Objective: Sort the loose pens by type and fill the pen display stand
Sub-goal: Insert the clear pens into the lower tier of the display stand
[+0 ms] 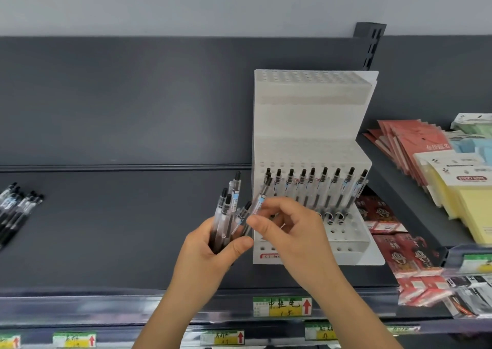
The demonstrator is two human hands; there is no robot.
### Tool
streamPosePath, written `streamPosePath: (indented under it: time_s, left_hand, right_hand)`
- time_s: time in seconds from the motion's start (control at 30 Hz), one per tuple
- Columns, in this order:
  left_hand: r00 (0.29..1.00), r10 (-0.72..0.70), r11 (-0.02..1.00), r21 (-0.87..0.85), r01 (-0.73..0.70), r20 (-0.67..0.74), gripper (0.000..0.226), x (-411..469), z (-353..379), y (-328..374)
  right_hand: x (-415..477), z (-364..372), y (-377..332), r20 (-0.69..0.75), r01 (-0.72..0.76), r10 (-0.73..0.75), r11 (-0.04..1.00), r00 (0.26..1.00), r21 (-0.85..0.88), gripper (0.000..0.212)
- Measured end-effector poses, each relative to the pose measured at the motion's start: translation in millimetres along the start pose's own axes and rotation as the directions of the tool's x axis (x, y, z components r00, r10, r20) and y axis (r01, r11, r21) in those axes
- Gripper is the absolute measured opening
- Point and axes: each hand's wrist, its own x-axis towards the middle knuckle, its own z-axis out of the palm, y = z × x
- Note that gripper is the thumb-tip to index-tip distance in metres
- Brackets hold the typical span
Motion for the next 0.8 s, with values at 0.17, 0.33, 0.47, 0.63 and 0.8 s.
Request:
streamPosePath:
  time_s: [0.17,0.33,0.47,0.63,0.8]
  left_hand:
    - [0.996,0.025,0.999,0.031,-0.028,0.086,0.021,-1.3,2.4,1.0]
    - [0.992,0.053,0.998,0.038,-0.057,0.112,0.023,-2.0,1.6,1.0]
    - [0.997,0.074,0.996,0.040,-0.076,0.028,0.035,-2.2,2.4,1.0]
    - [0.989,-0.012,1.000,-0.022,0.009,-0.144,0.031,-0.6,-5.4,0.6]
    - [0.980,-0.057,0.994,-0.099,0.038,-0.192,0.037,1.3,-7.1,1.3]
  right_hand:
    - [-0.9,-4.3,0.4,0.053,-0.091,0.082,0.978,0.995,0.189,0.019]
    - [-1.3,-10.5,-1.6,0.121,-0.082,0.051,0.960,0.991,0.268,0.021]
    - [-1.4,-11.9,-4.0,0.013,-0.025,0.023,0.977,1.000,0.212,0.016]
    - [5.1,-33.3,-13.9,-0.328,0.083,-0.048,0.992,0.943,0.094,0.012]
    - [13.0,-40.7,-14.7,-0.416,0.112,-0.129,0.992,0.900,-0.066,0.018]
